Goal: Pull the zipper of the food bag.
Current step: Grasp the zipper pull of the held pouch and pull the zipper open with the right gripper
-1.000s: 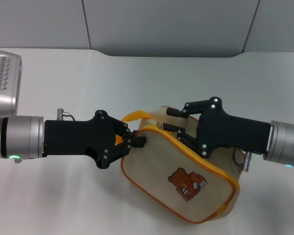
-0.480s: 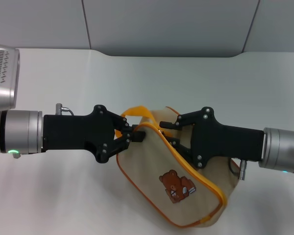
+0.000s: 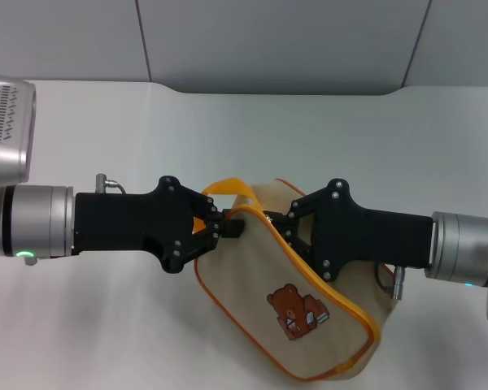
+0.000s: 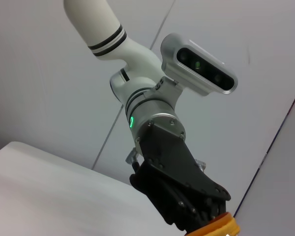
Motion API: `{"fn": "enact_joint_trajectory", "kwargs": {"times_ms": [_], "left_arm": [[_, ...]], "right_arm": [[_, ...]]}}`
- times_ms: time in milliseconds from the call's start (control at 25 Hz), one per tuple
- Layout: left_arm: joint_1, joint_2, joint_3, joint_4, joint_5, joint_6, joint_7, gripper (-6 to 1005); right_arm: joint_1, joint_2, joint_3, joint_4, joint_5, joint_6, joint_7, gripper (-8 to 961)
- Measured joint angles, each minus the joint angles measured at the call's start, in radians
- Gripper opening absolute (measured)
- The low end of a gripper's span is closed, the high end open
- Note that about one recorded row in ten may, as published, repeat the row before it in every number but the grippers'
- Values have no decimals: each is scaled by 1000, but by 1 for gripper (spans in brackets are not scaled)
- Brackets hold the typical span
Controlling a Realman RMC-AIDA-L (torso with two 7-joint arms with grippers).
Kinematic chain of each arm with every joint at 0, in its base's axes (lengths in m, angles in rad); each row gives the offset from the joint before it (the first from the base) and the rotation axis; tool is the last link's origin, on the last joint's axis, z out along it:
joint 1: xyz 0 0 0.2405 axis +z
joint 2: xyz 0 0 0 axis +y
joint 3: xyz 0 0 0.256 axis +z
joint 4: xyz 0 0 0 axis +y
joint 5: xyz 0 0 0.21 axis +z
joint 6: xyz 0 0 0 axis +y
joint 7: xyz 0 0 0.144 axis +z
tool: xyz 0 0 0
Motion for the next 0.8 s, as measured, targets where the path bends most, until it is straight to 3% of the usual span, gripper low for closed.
{"fn": "enact_joint_trajectory", "kwargs": {"times_ms": [120,320,600,800], "left_arm": [[5,1,-7,0,0,1,0,56],[21,6,-60,-9,-1,-11,6,52],[46,19,-120,-13,-2,-23,9,56],[47,16,-120,-14,-2,-26,3,60]], "right_arm": [[-1,0,-1,0,-1,-3,0,52],[-55,-7,-3,-13,-15,-45,5,-2],[-253,-22,-5,-175,-28,-215,147,14],[-304,-27,2,-211,-30,-247,188,26]]}}
